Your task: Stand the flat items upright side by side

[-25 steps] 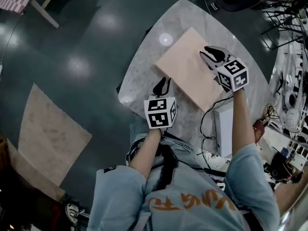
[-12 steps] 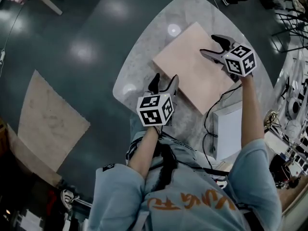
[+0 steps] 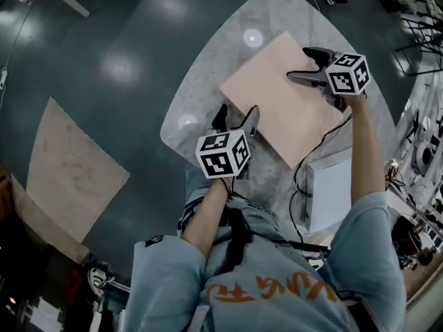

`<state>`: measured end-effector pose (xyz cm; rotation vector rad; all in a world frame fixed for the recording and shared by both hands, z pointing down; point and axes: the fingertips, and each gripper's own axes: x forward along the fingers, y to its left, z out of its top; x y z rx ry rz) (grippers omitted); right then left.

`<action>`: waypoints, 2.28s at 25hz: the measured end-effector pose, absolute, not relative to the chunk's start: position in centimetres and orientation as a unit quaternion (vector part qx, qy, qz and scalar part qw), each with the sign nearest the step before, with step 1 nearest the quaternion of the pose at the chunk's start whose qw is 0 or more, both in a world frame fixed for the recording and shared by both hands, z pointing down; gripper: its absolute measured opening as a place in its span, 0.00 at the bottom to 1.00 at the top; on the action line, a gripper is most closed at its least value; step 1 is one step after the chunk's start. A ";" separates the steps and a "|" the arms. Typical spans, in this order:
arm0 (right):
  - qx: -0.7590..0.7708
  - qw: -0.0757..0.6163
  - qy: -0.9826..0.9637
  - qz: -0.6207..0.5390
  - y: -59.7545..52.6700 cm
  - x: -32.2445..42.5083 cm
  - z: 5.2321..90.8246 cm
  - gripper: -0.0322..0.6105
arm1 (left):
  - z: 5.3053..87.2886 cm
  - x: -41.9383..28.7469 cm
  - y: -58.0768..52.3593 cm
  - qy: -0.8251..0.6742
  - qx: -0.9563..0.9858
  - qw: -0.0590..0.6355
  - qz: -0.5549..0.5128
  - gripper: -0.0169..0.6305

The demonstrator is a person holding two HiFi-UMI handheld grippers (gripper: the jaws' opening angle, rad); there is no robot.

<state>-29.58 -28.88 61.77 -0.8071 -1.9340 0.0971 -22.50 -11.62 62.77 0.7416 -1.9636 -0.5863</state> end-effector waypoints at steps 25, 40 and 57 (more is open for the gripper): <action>-0.326 0.474 -0.813 0.088 -27.7 -29.0 61.4 0.76 | 63.2 -22.9 -12.9 -0.799 0.317 0.463 -0.217 0.62; -0.293 0.385 -0.871 0.087 -24.5 -28.6 55.2 0.76 | 57.1 -25.0 -9.3 -0.847 0.375 0.361 -0.106 0.64; -0.259 0.264 -0.927 0.065 -22.2 -25.8 47.5 0.75 | 49.0 -24.8 -7.2 -0.882 0.407 0.237 0.007 0.66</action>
